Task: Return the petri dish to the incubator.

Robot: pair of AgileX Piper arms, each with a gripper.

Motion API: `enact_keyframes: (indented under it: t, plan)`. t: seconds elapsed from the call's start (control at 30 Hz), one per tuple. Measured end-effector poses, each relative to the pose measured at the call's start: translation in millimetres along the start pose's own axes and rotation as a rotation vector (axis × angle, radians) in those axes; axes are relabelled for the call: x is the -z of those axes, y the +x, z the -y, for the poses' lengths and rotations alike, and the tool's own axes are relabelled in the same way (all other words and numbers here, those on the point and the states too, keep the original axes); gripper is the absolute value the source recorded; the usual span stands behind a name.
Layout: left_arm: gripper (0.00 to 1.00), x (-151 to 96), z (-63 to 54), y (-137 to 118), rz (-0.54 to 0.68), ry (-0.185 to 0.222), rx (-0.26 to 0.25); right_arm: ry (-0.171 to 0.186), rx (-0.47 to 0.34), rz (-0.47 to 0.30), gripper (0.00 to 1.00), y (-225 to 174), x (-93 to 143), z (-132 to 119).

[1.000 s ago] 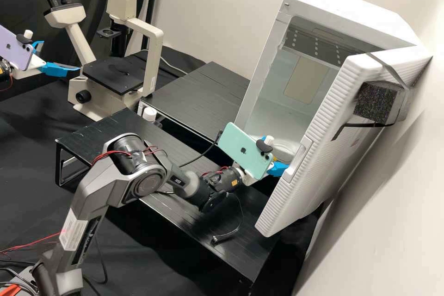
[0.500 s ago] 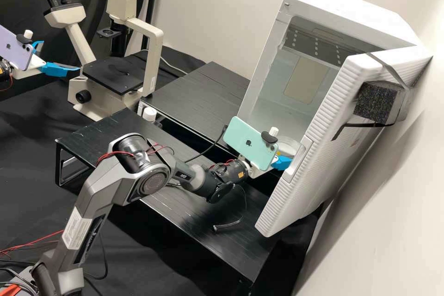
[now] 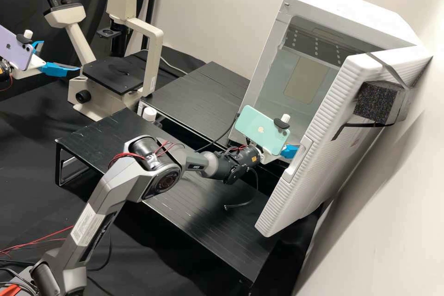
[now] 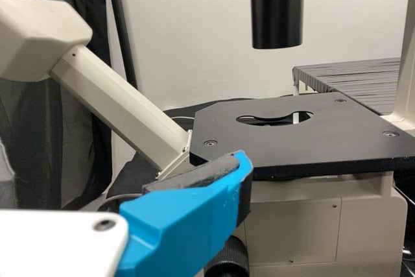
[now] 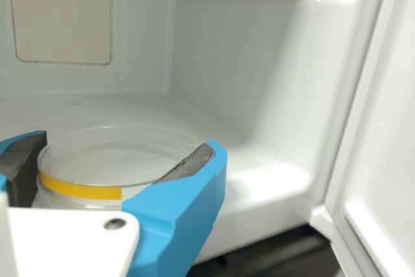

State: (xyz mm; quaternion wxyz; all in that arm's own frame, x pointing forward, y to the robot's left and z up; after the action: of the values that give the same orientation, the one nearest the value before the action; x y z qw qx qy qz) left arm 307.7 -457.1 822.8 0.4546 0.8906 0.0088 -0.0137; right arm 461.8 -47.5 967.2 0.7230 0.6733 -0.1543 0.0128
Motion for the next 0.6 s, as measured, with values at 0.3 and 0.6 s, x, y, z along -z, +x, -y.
enact_keyframes:
  t: [0.3, 0.6]
  plan:
    - [1.0, 0, 0.0, 0, 0.0, 0.0, 0.0, 0.001, 0.007, 0.002, 0.0, 23, 0, 4]
    - [1.0, 0, 0.0, 0, 0.0, 0.0, 0.0, 0.004, 0.018, 0.017, 0.0, 37, -1, 5]
